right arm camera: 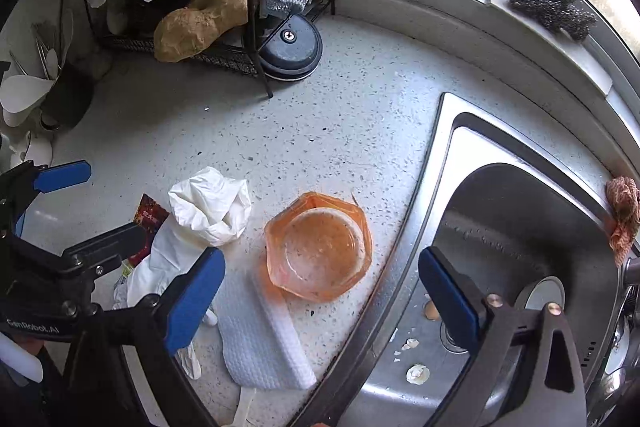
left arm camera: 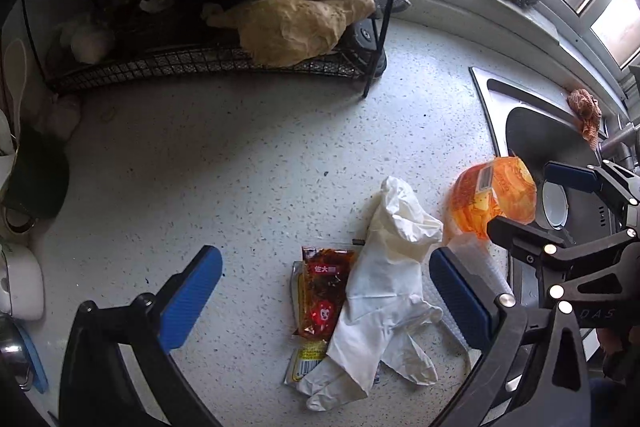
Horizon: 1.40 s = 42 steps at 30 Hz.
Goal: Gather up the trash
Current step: 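Grasp the orange plastic cup with the right gripper, then grasp the white gloves and red wrapper with the left gripper while the right gripper holds the cup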
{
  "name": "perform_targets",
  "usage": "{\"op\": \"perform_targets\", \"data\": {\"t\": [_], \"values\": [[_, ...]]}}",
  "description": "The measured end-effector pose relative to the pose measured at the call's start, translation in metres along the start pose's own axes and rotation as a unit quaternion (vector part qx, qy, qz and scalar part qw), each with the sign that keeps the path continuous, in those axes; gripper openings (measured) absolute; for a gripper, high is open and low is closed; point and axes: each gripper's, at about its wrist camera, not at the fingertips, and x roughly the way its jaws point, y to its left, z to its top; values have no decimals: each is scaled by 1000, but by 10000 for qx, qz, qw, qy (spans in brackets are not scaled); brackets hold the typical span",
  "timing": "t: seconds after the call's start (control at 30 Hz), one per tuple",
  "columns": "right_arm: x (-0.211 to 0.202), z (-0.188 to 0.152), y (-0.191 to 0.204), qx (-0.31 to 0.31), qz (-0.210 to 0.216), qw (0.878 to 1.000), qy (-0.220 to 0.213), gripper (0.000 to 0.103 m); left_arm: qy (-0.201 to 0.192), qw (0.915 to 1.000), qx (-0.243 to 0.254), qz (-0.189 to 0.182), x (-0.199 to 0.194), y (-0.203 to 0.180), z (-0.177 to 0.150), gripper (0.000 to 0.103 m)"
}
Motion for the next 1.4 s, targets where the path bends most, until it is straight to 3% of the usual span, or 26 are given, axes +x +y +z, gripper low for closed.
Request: {"op": "perform_targets", "data": {"t": [0.2,0.3,0.53,0.67,0.87,1.17,1.4], "values": [[22,8,-1,-47,-8,9993,359,83,156,9998,-44,100,16,5,7,103],[29,9,-4,-61,-50,9988,484,64,187,9998,-19,45,18,2,8,103],[16,5,-7,-14,-27,9995,326,61,76,10000,11,-21,9,-2,7,103],[-16,-4,-4,-60,-88,9999,26,61,-157,9997,146,-77,-15,-4,2,103],[-52,-19,10,-59,27,9998,-195,61,-199,9993,278,-180,-34,-3,-17,103],[-54,-48,18,26,-33,9999,-149,61,209,9977,451,-458,-23,-5,-52,103],[-33,-50,0,251,-113,9996,30,61,484,9957,547,-577,6,-19,-48,103]]}}
